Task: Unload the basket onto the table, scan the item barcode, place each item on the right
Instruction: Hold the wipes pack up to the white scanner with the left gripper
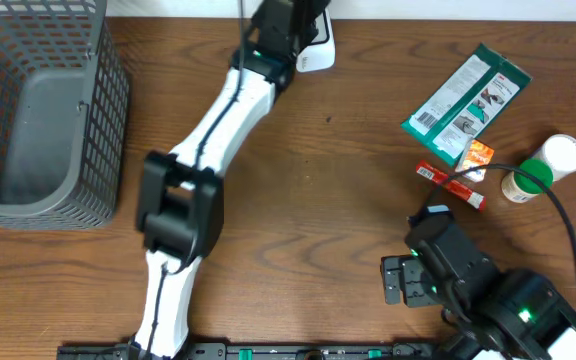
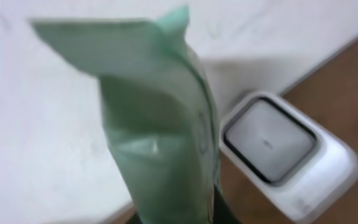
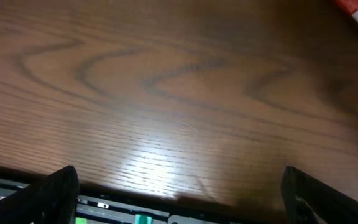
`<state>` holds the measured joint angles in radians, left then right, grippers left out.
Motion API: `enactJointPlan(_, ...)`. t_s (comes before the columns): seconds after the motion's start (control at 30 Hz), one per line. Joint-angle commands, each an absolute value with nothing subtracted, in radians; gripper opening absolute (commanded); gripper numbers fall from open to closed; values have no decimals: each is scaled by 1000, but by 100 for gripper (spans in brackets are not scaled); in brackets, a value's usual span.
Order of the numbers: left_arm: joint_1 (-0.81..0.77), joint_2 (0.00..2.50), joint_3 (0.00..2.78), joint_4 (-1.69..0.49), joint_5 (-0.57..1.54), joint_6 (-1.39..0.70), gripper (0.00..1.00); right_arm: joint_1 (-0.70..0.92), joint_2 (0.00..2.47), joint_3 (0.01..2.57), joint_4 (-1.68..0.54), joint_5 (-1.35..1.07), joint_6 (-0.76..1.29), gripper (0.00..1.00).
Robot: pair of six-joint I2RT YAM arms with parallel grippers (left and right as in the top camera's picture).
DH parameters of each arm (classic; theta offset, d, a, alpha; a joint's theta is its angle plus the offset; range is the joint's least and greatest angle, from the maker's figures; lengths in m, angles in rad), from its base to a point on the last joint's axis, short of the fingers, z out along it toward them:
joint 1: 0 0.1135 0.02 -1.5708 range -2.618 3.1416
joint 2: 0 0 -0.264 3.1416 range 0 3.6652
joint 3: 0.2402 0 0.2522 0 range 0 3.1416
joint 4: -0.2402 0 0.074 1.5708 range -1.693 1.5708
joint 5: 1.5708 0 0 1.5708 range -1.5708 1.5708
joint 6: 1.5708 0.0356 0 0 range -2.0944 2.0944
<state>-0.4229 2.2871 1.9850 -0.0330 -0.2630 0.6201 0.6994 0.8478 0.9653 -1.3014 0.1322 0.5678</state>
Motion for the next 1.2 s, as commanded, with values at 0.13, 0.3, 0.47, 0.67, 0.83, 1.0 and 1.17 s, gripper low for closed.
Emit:
enactJointPlan(0.13, -439, 2481, 2003, 200, -474, 1103, 7, 705, 839, 965, -1298, 94, 583, 99)
enactJointPlan(0.3, -443, 2531, 2003, 296, -502, 1160, 7, 705, 839, 965, -1298, 92, 583, 99)
enactJointPlan(0.47, -443, 2531, 2003, 297, -499, 1159, 7, 705, 839, 965, -1298, 93, 583, 99)
enactJointPlan(0.67, -445, 2531, 2003, 297, -498, 1159, 7, 705, 839, 965, -1298, 93, 583, 99)
enactJointPlan(0.83, -445, 2527, 2003, 297, -498, 1159, 7, 705, 839, 965, -1298, 93, 583, 99)
enactJointPlan(1.0, -450, 2492, 2003, 297, -503, 1150, 7, 705, 839, 965, -1298, 93, 583, 99)
enactJointPlan(1.17, -463, 2377, 2003, 241, -502, 1073, 7, 705, 839, 965, -1298, 93, 583, 99)
